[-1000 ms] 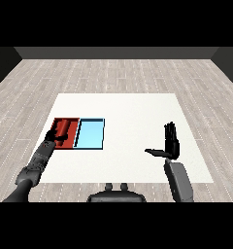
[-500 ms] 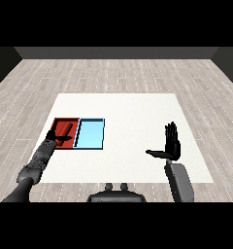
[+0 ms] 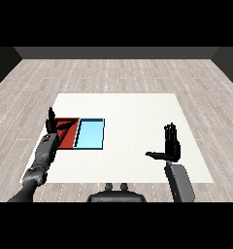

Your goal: Pick the red can and put it in the red box

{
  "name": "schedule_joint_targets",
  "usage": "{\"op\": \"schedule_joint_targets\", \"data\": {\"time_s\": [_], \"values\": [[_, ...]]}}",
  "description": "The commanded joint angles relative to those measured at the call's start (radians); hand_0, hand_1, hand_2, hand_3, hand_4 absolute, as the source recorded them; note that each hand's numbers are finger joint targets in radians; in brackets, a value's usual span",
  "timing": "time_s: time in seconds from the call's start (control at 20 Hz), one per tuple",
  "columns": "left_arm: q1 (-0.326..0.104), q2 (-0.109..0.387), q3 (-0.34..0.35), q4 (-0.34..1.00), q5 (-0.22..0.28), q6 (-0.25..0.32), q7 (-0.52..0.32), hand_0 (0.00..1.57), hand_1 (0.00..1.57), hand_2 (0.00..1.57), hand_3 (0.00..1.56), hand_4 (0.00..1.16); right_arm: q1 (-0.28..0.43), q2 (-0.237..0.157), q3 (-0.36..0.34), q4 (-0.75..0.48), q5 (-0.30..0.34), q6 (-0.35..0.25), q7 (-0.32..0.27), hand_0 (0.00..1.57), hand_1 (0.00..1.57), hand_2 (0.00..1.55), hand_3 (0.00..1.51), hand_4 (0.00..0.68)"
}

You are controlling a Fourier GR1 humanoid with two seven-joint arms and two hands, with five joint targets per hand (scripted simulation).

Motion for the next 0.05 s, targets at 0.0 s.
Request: {"op": "schedule_joint_targets", "data": {"time_s": [0.0], "values": [[0.06,-0.045,0.035,-0.17,0.072,-0.116,-0.186,0.0,0.0,0.0,0.0,0.0,0.009,0.007,0.027,-0.014,0.02,0.004,-0.003,0.0,0.0,0.0,0.0,0.0]]}}
